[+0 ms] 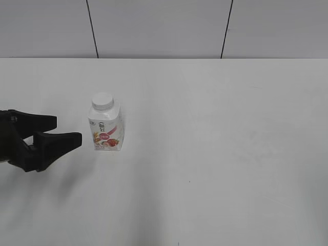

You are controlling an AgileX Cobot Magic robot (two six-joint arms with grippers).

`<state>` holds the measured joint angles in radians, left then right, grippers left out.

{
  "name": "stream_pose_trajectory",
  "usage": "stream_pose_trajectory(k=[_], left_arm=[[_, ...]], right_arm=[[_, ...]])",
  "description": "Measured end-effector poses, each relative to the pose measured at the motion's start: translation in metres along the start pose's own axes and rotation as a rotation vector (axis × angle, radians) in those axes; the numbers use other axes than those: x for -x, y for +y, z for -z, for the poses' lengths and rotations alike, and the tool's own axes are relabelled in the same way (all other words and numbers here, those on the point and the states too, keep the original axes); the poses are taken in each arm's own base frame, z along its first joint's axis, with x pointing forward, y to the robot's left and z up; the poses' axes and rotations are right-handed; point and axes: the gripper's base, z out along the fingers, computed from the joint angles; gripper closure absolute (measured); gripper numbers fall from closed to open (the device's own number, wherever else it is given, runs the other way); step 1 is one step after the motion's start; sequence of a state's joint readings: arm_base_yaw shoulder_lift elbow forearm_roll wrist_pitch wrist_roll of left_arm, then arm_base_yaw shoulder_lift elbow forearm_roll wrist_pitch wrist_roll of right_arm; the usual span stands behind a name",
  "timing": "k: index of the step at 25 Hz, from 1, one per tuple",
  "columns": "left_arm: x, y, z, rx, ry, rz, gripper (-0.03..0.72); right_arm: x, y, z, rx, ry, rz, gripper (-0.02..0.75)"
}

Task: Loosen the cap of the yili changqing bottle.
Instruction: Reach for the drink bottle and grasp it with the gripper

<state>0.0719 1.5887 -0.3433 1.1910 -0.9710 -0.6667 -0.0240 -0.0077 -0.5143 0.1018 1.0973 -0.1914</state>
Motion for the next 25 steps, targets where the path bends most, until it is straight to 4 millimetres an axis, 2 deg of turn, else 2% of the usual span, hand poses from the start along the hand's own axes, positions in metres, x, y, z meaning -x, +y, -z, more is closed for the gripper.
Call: stream_pose_trajectory(k=[7, 20, 25], left_arm=[[-0.007, 0.028, -0.018, -0.127, 0.073, -0.053, 0.151], [0.010, 0.072, -0.048, -0.161, 0.081, -0.085, 0.155], [0.003, 0.084, -0.059, -0.189, 0.109, -0.084, 0.155]], right_arm=[[0.000, 0.000, 0.000, 0.000, 0.000, 0.000, 0.152], [0.000, 0.000, 0.000, 0.000, 0.000, 0.000, 0.152], [0.000, 0.000, 0.000, 0.000, 0.000, 0.000, 0.152]])
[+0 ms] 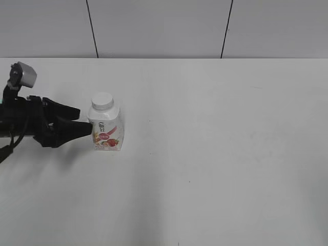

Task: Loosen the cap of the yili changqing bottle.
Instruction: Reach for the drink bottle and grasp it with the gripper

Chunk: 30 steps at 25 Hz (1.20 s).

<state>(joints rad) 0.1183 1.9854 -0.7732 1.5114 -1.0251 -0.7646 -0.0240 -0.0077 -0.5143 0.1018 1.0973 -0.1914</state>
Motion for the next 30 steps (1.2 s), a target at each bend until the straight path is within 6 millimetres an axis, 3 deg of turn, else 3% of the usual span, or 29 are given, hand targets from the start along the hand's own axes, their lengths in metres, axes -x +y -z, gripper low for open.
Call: stream_pose_trajectory(k=[4, 9, 30], left_arm=[[-0.005, 0.007, -0.008, -0.051, 0.017, -0.017, 0.155], [0.002, 0.006, -0.014, -0.106, 0.004, -0.061, 0.162], [0.002, 0.010, -0.014, -0.062, 0.003, -0.117, 0.187]], right_arm=[[0.000, 0.000, 0.000, 0.000, 0.000, 0.000, 0.152], [0.000, 0.000, 0.000, 0.000, 0.000, 0.000, 0.152], [0.000, 0.000, 0.000, 0.000, 0.000, 0.000, 0.152]])
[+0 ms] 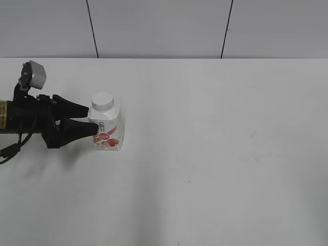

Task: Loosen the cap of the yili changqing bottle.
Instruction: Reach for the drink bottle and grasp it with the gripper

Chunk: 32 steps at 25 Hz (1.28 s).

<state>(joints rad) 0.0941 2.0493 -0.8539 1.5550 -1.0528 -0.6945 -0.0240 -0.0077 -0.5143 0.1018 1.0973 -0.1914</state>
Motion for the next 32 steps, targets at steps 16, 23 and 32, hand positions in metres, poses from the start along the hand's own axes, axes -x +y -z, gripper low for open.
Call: stream_pose_trajectory(k=[16, 23, 32], left_arm=[[0.002, -0.001, 0.000, -0.015, -0.027, -0.005, 0.182], [0.003, -0.001, 0.000, -0.013, -0.032, -0.023, 0.038], [-0.008, 0.007, -0.011, -0.050, -0.077, -0.006, 0.024]], right_arm=[[0.000, 0.000, 0.000, 0.000, 0.000, 0.000, 0.152], [0.000, 0.000, 0.000, 0.000, 0.000, 0.000, 0.152], [0.000, 0.000, 0.000, 0.000, 0.000, 0.000, 0.152]])
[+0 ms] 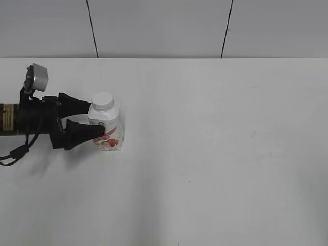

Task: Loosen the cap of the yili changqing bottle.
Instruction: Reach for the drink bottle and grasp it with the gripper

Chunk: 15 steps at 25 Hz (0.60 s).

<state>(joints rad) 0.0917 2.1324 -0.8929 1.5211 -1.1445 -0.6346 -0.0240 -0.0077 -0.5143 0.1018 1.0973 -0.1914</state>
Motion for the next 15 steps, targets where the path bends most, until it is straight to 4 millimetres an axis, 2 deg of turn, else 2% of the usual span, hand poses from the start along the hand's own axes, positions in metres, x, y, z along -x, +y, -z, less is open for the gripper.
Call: stream_pose_trajectory(k=[11, 15], left_arm=[[-0.022, 0.017, -0.018, -0.073, -0.032, 0.013, 0.036], [-0.025, 0.017, -0.027, -0.095, -0.025, 0.008, 0.079]], right_arm=[[0.000, 0.000, 0.000, 0.000, 0.000, 0.000, 0.152], [0.000, 0.000, 0.000, 0.000, 0.000, 0.000, 0.152]])
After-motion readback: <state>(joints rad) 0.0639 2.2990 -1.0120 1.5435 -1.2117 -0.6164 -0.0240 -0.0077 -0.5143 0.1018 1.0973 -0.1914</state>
